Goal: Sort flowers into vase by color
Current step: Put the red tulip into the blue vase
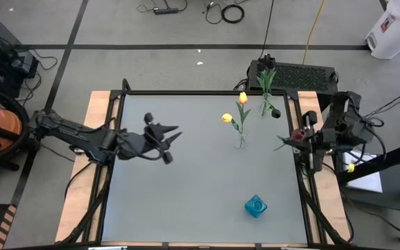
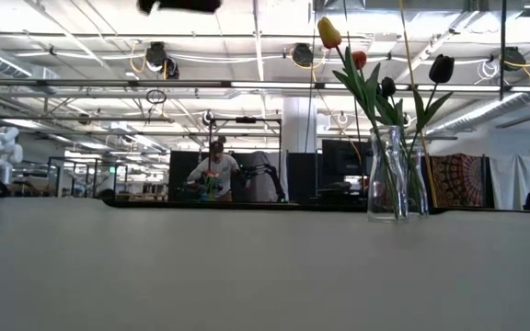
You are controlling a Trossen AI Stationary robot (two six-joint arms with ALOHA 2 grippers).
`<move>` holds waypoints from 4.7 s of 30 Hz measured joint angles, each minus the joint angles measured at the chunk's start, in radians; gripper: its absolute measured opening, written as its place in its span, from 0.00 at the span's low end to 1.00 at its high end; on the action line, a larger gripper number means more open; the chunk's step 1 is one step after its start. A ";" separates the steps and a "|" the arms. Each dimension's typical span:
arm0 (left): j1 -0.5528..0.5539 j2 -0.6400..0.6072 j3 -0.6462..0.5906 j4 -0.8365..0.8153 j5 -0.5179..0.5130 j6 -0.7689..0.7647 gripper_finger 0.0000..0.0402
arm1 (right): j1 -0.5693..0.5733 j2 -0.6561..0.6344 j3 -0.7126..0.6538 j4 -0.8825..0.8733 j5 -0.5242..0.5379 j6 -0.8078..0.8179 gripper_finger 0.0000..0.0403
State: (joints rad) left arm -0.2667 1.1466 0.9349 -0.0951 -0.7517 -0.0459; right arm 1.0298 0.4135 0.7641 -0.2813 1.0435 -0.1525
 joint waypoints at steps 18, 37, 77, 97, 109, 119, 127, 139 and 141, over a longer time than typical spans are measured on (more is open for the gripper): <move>-0.136 -0.167 -0.478 0.409 -0.005 -0.117 0.28 | 0.000 -0.054 -0.353 0.490 -0.086 0.009 0.00; -0.239 -0.167 -0.535 0.507 -0.013 -0.211 0.28 | 0.000 0.183 -0.357 0.866 -0.291 0.086 0.00; -0.240 -0.089 -0.533 0.510 -0.013 -0.264 0.28 | 0.000 0.420 -0.356 0.974 -0.285 0.219 0.00; -0.240 -0.052 -0.533 0.559 -0.013 -0.263 0.28 | -0.001 0.576 -0.356 1.019 -0.286 0.219 0.02; -0.240 -0.053 -0.533 0.559 -0.013 -0.264 0.28 | -0.001 0.630 -0.356 1.019 -0.286 0.220 0.02; -0.240 -0.053 -0.533 0.558 -0.013 -0.264 0.28 | -0.001 0.680 -0.356 1.018 -0.286 0.220 0.02; -0.240 -0.053 -0.533 0.558 -0.013 -0.267 0.28 | -0.001 0.714 -0.356 1.015 -0.286 0.224 0.02; -0.240 -0.053 -0.533 0.558 -0.013 -0.288 0.28 | -0.001 0.750 -0.355 1.019 -0.286 0.246 0.02; -0.240 -0.053 -0.533 0.558 -0.013 -0.288 0.28 | -0.001 0.751 -0.355 1.020 -0.286 0.245 0.02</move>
State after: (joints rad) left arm -0.5064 1.0939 0.4019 0.4625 -0.7647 -0.3344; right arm 1.0290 1.1641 0.4095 0.7383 0.7574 0.0927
